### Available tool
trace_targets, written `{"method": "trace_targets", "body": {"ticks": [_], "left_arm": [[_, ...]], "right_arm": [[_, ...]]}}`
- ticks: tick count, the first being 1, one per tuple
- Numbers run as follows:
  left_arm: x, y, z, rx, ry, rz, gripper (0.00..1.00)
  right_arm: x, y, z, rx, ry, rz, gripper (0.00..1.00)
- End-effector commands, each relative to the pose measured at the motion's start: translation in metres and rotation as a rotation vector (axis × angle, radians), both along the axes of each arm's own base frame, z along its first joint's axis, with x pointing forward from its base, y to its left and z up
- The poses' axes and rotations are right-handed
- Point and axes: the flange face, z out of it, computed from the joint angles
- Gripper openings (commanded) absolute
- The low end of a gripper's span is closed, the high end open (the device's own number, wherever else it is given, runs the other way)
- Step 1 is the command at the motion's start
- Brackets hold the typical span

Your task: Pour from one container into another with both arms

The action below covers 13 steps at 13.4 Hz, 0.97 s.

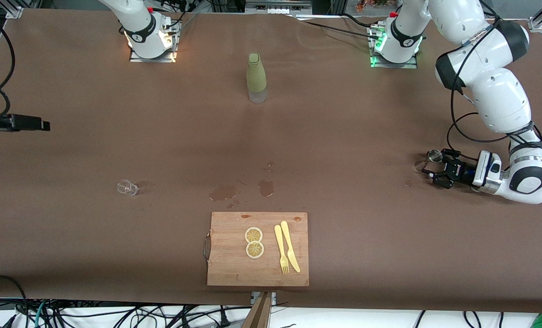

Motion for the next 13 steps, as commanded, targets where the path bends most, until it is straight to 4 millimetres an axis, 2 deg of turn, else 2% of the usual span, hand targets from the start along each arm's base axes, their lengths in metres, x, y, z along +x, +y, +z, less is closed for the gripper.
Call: {"method": "trace_targets", "body": {"ticks": [1, 3, 4, 6, 7, 8, 9, 11, 12, 13], "left_arm": [[0.01, 0.016, 0.026, -0.004, -0.224, -0.04, 1.0], [0.026, 0.025, 0.061, 0.072, -0.29, -0.032, 1.0], [0.034, 0.035, 0.086, 0.13, -0.323, -0.022, 1.0], [0.05, 0.039, 0.138, 0.255, -0.342, -0.018, 1.0], [0.056, 0.041, 0.17, 0.318, -0.349, -0.019, 1.0], [0.062, 0.038, 0.203, 0.38, -0.37, -0.019, 1.0], [0.064, 0.038, 0.231, 0.448, -0.357, 0.003, 1.0], [0.057, 0.032, 0.289, 0.597, -0.239, 0.056, 1.0], [0.057, 0.015, 0.316, 0.672, -0.199, 0.057, 1.0], [0.049, 0.007, 0.348, 0.758, -0.166, 0.086, 1.0]], "right_arm": [[-0.034, 0.005, 0.013, -0.055, 0.033, -0.032, 1.0], [-0.044, 0.008, 0.017, -0.042, -0.014, -0.002, 1.0], [-0.042, 0.009, 0.01, -0.04, -0.053, 0.013, 1.0], [-0.041, 0.0, 0.006, -0.058, -0.111, 0.022, 1.0], [-0.043, -0.004, 0.015, -0.06, -0.133, 0.013, 1.0], [-0.049, -0.007, 0.033, -0.065, -0.185, 0.008, 1.0], [-0.053, -0.012, 0.042, -0.065, -0.23, 0.001, 1.0], [-0.075, -0.018, 0.057, -0.046, -0.264, -0.005, 1.0], [-0.078, -0.02, 0.061, -0.046, -0.285, -0.006, 1.0], [-0.078, -0.022, 0.06, -0.047, -0.303, 0.0, 1.0]]}}
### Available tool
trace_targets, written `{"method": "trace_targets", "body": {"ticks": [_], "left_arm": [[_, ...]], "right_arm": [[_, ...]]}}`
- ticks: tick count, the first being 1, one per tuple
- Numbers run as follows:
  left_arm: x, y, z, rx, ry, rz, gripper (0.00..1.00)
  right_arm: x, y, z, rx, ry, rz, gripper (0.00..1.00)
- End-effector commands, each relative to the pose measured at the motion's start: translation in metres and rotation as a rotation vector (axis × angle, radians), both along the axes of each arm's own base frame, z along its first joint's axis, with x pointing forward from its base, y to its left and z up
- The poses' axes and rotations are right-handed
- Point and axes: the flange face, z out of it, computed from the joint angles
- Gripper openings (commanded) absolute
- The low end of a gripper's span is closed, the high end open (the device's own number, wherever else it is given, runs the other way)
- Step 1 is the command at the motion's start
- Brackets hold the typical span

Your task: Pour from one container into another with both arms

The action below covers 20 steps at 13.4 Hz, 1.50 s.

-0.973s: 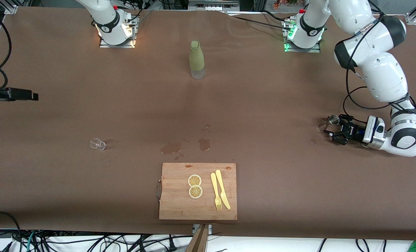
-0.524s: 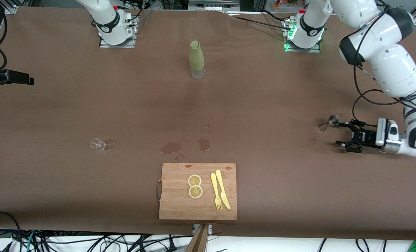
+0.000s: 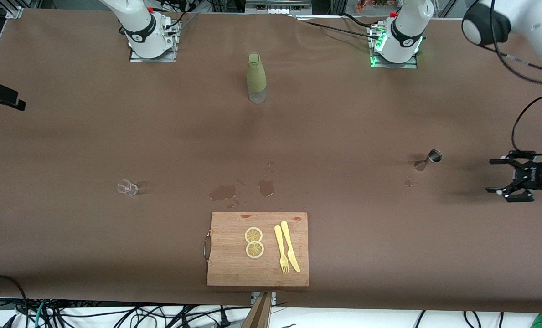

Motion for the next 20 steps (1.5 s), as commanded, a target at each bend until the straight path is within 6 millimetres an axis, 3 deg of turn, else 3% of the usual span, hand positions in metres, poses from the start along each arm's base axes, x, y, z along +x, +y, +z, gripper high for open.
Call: {"method": "trace_targets", "body": {"ticks": [1, 2, 5, 8, 13, 16, 18, 20], "left_arm": [[-0.025, -0.04, 0.075, 0.171, 0.075, 0.118, 1.0], [-0.038, -0.045, 0.1, 0.223, 0.103, 0.202, 1.0], [-0.071, -0.087, 0.16, 0.364, 0.148, 0.358, 1.0], [-0.086, -0.118, 0.204, 0.483, 0.236, 0.625, 1.0], [-0.092, -0.163, 0.233, 0.678, 0.36, 1.078, 1.0], [-0.101, -0.205, 0.253, 0.734, 0.397, 1.336, 1.0], [-0.104, -0.23, 0.256, 0.767, 0.433, 1.499, 1.0], [-0.103, -0.23, 0.261, 0.759, 0.431, 1.534, 1.0]], "right_arm": [[-0.018, 0.002, 0.003, -0.036, -0.03, 0.048, 1.0], [-0.018, 0.026, 0.006, -0.075, -0.029, 0.1, 1.0], [-0.02, 0.033, 0.009, -0.091, -0.03, 0.103, 1.0], [-0.019, 0.039, 0.006, -0.094, -0.016, 0.064, 1.0], [-0.01, 0.03, -0.004, -0.092, -0.002, 0.057, 1.0], [-0.007, 0.028, -0.007, -0.098, 0.0, 0.053, 1.0], [-0.007, 0.028, -0.007, -0.098, -0.003, 0.053, 1.0], [-0.006, 0.024, -0.008, -0.098, -0.001, 0.045, 1.0]]}}
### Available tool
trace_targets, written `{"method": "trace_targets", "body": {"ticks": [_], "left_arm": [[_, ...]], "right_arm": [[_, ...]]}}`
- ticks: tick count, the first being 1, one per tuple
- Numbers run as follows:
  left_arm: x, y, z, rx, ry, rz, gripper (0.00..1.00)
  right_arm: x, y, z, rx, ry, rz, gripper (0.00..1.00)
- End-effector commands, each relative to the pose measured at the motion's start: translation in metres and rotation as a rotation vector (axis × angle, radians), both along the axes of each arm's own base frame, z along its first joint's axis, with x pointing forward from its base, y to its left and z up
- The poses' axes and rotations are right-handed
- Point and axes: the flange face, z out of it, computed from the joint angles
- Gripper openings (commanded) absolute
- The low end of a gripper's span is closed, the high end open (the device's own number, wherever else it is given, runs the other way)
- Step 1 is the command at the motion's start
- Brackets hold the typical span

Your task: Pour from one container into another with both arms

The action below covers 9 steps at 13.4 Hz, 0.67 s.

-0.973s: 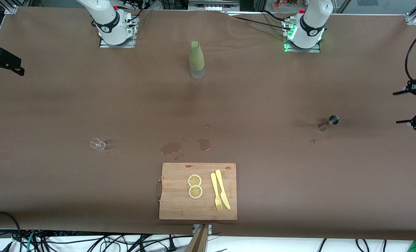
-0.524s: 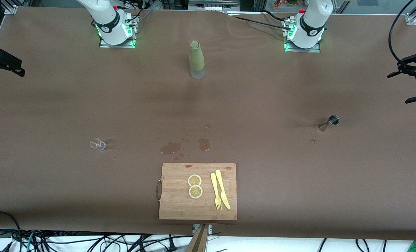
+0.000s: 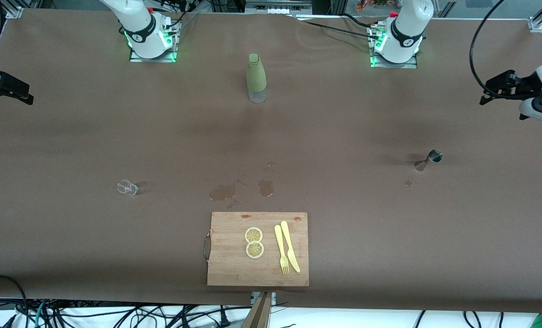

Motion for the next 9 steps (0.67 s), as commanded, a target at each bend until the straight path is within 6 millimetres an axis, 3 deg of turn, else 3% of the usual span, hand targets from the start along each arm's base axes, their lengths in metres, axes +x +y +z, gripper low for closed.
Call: {"method": "trace_targets", "body": {"ticks": [1, 5, 9], "left_arm": [[-0.006, 0.009, 0.009, 0.033, -0.022, 0.032, 1.0], [0.002, 0.019, 0.006, 0.021, -0.064, -0.004, 1.0], [0.003, 0.014, 0.009, 0.044, -0.075, 0.173, 1.0]], "right_arm": [[-0.002, -0.007, 0.003, -0.012, -0.012, -0.021, 1.0], [-0.002, -0.006, 0.002, -0.01, -0.011, -0.02, 1.0], [-0.003, -0.008, 0.003, -0.01, -0.012, -0.023, 1.0]]}}
